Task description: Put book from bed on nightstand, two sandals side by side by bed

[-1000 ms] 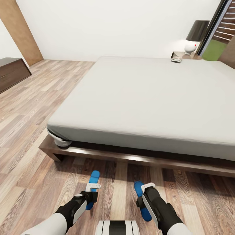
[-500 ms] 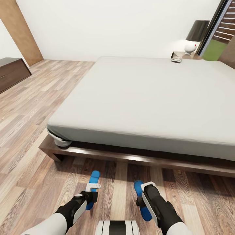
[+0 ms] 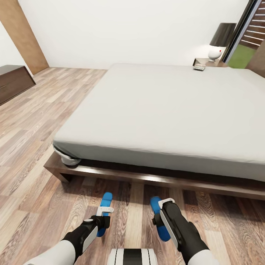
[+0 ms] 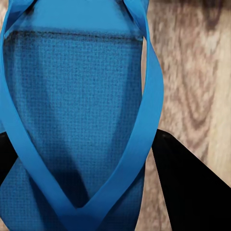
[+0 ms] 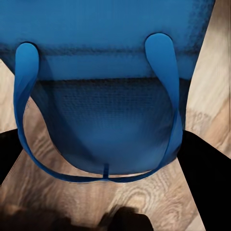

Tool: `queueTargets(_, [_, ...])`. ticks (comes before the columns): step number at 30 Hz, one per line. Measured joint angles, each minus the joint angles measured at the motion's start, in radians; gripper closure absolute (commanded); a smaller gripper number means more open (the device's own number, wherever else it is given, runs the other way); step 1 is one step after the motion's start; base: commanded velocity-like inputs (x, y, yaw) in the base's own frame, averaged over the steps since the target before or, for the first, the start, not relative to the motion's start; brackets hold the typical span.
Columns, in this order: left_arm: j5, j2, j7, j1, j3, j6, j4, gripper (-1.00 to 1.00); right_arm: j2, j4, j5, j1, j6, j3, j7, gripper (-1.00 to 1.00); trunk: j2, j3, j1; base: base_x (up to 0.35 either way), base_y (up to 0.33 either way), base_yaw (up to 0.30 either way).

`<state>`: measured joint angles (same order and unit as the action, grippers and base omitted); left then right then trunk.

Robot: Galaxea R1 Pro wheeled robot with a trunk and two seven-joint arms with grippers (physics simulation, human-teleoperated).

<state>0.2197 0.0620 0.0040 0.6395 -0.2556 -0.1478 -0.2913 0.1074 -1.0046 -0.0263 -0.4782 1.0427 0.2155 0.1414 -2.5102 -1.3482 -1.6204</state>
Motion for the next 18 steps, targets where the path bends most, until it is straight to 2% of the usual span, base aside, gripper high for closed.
queueTargets(8, [0.0, 0.0, -0.003, 0.0, 0.0, -0.001, 0.001, 1.0, 0.001, -0.028, 0.001, 0.001, 0.0, 0.001, 0.0, 1.0, 0.0, 0.0, 0.0, 0.116, 0.1, 0.0])
queueTargets(18, [0.0, 0.0, -0.002, 0.0, 0.0, 0.0, 0.0, 1.0, 0.002, -0.028, 0.001, 0.002, 0.0, 0.002, 0.0, 1.0, 0.0, 0.0, 0.0, 0.02, 0.016, 0.0])
